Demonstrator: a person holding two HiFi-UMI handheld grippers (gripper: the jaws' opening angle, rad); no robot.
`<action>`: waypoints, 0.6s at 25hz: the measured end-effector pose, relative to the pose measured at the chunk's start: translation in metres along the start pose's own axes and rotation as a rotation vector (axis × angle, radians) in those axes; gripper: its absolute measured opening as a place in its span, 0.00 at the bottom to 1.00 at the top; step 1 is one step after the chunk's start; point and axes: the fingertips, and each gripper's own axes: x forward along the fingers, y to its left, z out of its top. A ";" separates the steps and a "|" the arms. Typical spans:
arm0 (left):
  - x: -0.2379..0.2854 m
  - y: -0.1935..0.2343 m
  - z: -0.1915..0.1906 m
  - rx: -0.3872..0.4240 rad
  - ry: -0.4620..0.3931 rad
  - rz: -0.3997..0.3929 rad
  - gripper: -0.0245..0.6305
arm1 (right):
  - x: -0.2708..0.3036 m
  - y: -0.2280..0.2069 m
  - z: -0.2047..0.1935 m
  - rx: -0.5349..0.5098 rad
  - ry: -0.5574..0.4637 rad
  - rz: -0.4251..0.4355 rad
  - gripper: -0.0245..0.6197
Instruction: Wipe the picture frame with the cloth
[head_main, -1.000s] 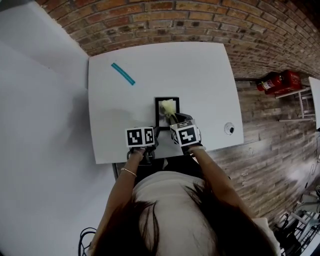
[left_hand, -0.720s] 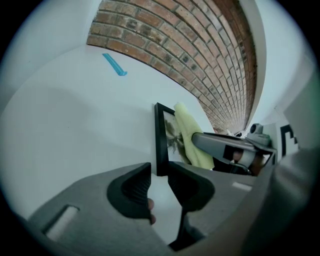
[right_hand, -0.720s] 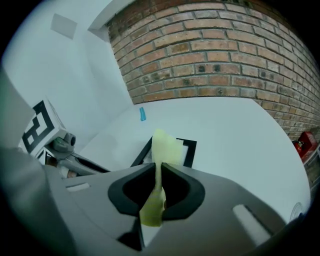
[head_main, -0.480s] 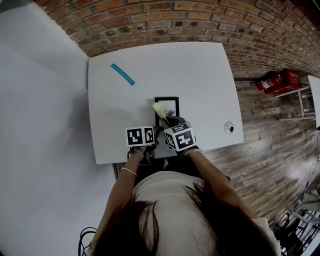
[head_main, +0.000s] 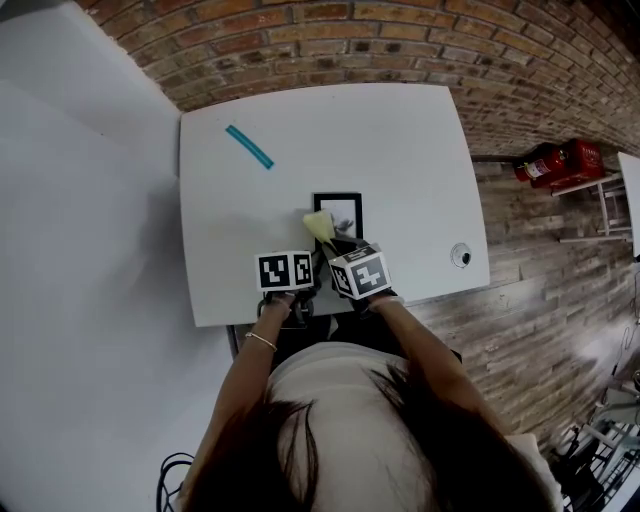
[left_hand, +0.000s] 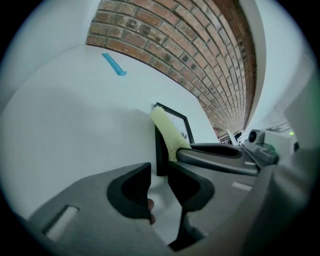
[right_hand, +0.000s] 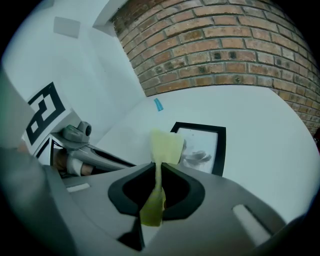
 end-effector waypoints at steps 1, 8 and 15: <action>0.000 0.000 0.000 0.000 0.000 -0.001 0.20 | 0.000 -0.001 0.000 0.001 0.000 -0.005 0.10; -0.001 0.000 0.001 0.004 -0.002 -0.002 0.20 | -0.008 -0.015 -0.002 0.018 -0.008 -0.049 0.10; -0.002 0.000 0.001 0.012 -0.004 -0.001 0.20 | -0.019 -0.033 -0.006 0.063 -0.027 -0.095 0.10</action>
